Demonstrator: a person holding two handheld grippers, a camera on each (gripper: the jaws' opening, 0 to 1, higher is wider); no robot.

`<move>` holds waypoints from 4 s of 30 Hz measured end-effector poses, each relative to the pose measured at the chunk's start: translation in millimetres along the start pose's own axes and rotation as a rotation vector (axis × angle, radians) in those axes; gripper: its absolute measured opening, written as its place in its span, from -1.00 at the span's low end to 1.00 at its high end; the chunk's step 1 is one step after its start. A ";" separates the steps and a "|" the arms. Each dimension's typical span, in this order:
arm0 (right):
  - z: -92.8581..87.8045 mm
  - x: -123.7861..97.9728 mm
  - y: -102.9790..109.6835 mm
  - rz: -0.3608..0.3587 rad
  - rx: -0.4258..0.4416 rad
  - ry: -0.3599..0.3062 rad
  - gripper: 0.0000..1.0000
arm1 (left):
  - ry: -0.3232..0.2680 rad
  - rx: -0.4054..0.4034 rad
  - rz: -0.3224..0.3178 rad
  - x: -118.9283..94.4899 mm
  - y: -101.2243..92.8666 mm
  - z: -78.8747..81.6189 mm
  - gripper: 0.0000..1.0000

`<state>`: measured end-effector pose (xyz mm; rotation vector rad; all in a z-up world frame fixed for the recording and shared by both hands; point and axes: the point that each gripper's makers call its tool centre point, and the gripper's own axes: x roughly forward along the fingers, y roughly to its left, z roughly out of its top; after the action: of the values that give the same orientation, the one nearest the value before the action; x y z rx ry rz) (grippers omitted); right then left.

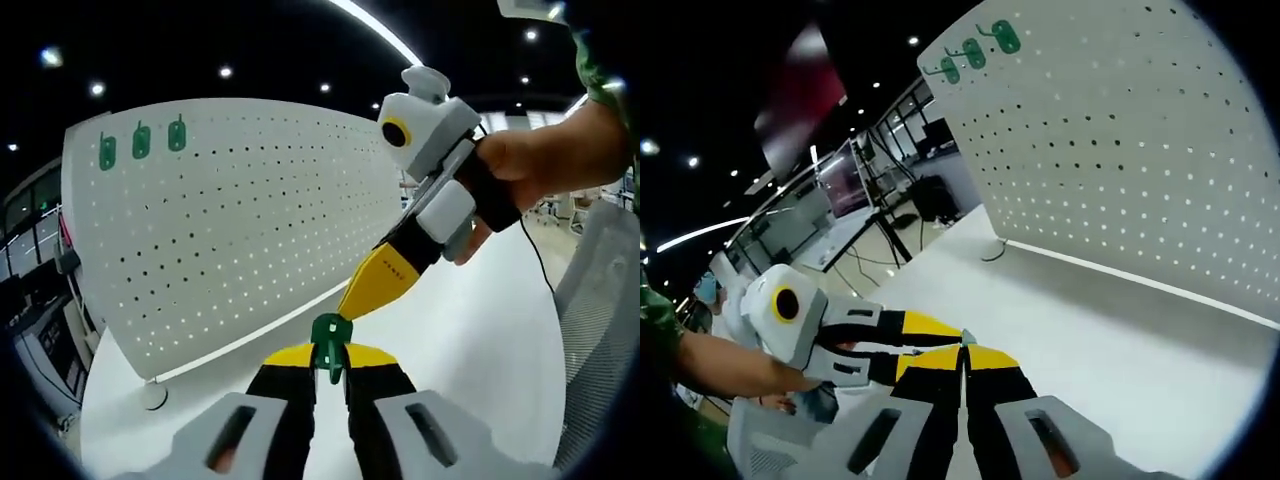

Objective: Insert the hook assembly into the mounting plate slot until the hook locks in place.

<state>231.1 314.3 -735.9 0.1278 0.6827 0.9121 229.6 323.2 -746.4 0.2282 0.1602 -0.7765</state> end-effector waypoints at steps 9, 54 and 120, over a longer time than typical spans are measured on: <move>2.7 0.1 1.6 0.004 0.017 -0.006 -1.00 | -0.013 0.011 0.003 -0.6 0.3 2.5 -0.92; 5.8 -1.6 9.8 -0.009 -0.078 -0.018 -0.90 | -0.005 -0.085 0.051 -6.7 7.6 9.5 -0.97; 85.0 -60.7 85.1 0.028 -0.338 -0.177 -1.00 | -0.162 0.046 0.284 -68.7 10.6 127.1 -0.91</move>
<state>197.9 335.7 -607.0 -0.0828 0.3564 1.0178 196.3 343.5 -606.8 0.2246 -0.0433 -0.5135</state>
